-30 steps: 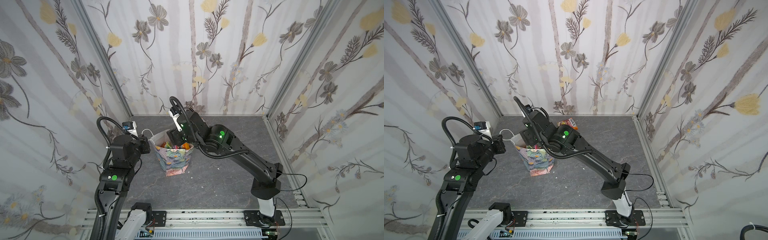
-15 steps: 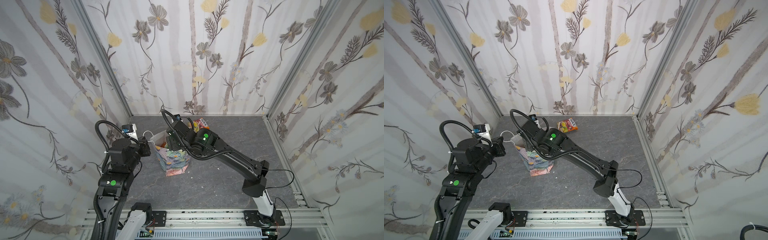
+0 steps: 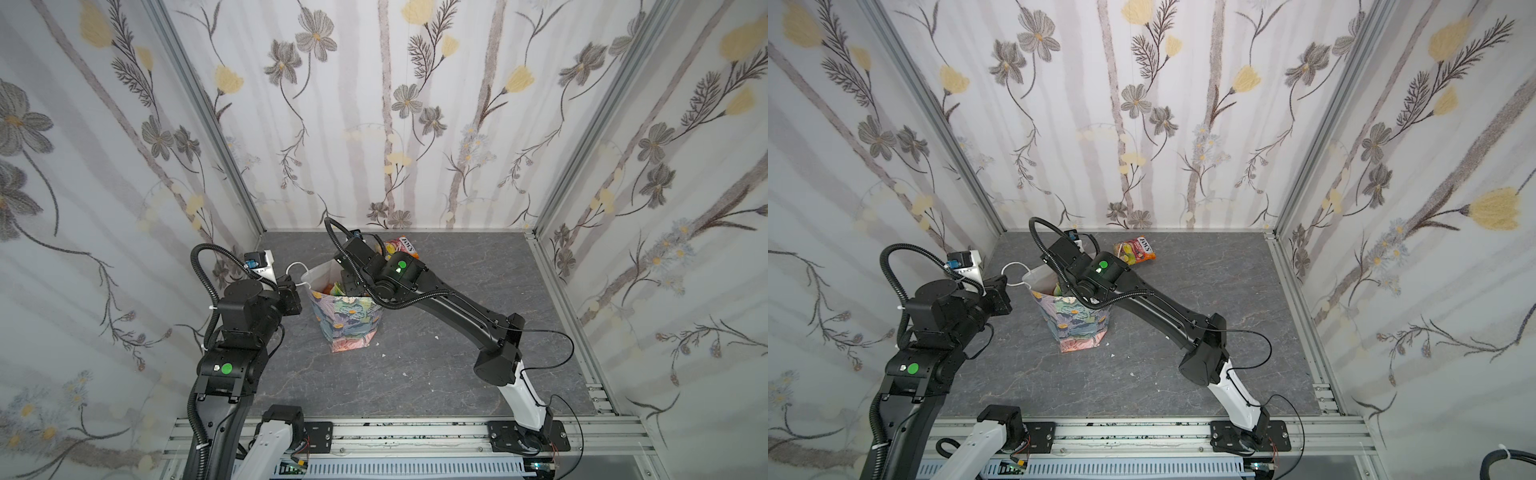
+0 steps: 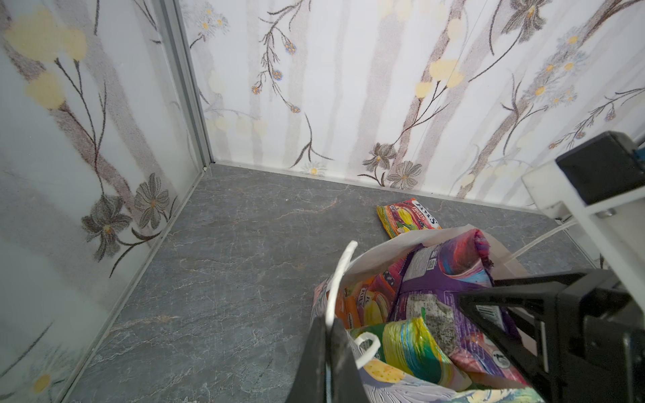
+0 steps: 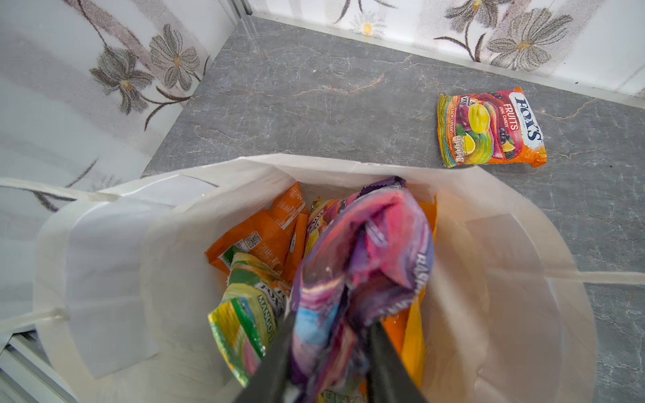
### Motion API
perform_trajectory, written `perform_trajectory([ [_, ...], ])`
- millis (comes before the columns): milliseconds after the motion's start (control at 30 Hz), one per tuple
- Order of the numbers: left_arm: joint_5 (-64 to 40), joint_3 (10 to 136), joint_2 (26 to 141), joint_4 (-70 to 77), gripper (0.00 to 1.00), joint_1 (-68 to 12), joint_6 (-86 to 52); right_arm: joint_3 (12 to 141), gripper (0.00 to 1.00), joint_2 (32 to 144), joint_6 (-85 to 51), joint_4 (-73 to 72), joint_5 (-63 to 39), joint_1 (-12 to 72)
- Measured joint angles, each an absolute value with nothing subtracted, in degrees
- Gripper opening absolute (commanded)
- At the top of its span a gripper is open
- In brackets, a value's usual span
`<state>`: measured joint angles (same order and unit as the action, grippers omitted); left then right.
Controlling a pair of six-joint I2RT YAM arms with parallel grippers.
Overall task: Place the snacks into the paper bag
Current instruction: Pick up the snack from the paper bag.
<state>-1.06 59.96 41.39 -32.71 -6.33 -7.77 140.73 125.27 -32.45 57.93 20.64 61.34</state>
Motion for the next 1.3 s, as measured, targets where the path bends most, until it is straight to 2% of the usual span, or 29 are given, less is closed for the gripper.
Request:
perform_trajectory([
  [400,-1.0,61.0,43.2,-32.7,0.00,-6.3,-7.7,140.8,0.00,119.6,-23.0,57.3,14.0,59.7],
  [667,-1.1,61.8,44.9,-32.8,0.01,-6.4,-7.7,143.5,0.00,119.9,-19.0,65.1,20.7,59.1],
  [700,-1.1,62.0,45.2,-32.8,0.05,-6.4,-7.7,144.2,0.00,120.4,-18.7,65.8,21.6,59.2],
  [767,-1.4,62.7,45.7,-32.8,0.27,-6.4,-7.7,144.8,0.00,121.1,-18.2,66.4,23.2,59.5],
  [867,-2.7,64.4,47.0,-32.9,0.48,-6.4,-7.9,145.0,0.00,121.6,-17.2,66.5,25.1,60.3],
  [900,-3.3,65.1,47.6,-33.0,0.60,-6.4,-8.0,145.1,0.00,121.9,-16.7,66.4,25.7,60.7],
  [933,-3.6,65.8,48.4,-33.2,0.67,-6.4,-8.0,145.1,0.00,122.3,-16.2,66.0,26.0,61.1],
  [1067,-6.1,68.2,51.0,-34.3,0.82,-6.4,-9.0,145.2,0.00,124.3,-15.0,63.9,25.5,61.8],
  [1167,-5.8,70.0,53.2,-35.9,0.82,-6.4,-9.0,145.2,0.00,125.7,-14.1,62.1,24.0,62.0],
  [1300,-2.6,72.4,55.6,-39.1,0.77,-6.4,-9.0,145.2,0.00,126.1,-13.4,59.4,20.3,62.5],
])
